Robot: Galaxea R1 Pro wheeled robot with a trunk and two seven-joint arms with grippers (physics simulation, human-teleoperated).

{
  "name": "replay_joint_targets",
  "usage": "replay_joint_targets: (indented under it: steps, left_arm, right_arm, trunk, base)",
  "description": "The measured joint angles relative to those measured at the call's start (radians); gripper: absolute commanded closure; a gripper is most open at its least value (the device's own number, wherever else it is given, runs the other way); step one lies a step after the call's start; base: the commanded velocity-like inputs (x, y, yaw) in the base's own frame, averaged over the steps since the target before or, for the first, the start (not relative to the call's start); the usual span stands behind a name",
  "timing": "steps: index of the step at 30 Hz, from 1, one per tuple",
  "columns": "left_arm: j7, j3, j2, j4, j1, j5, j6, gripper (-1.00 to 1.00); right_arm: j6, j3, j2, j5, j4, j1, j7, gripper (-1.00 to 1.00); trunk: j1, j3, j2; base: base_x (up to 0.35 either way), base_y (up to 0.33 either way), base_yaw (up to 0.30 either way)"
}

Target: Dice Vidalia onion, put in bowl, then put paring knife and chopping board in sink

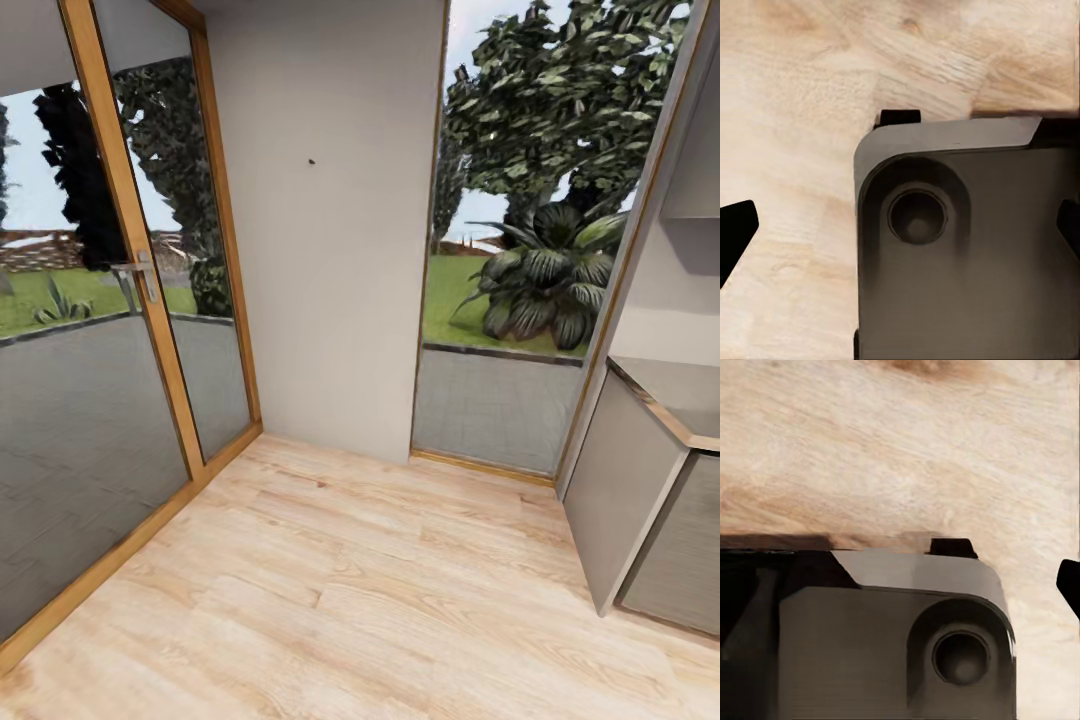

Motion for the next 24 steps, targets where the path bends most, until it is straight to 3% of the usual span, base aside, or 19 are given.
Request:
replay_joint_targets:
  steps: [15,24]
  left_arm:
    - [0.002,0.001,0.000,-0.238,0.000,0.001,0.002,-1.00]
    - [0.004,0.002,-0.004,-0.474,0.000,0.003,0.009,-1.00]
  right_arm:
    - [-0.023,-0.002,0.000,0.001,-0.276,0.000,-0.025,-1.00]
    - [-0.024,-0.001,0.003,0.001,-0.416,0.000,-0.060,-1.00]
  trunk:
    - [0.000,0.000,0.000]
    - [0.000,0.000,0.000]
  base:
    - [0.000,0.000,0.000]
    - [0.000,0.000,0.000]
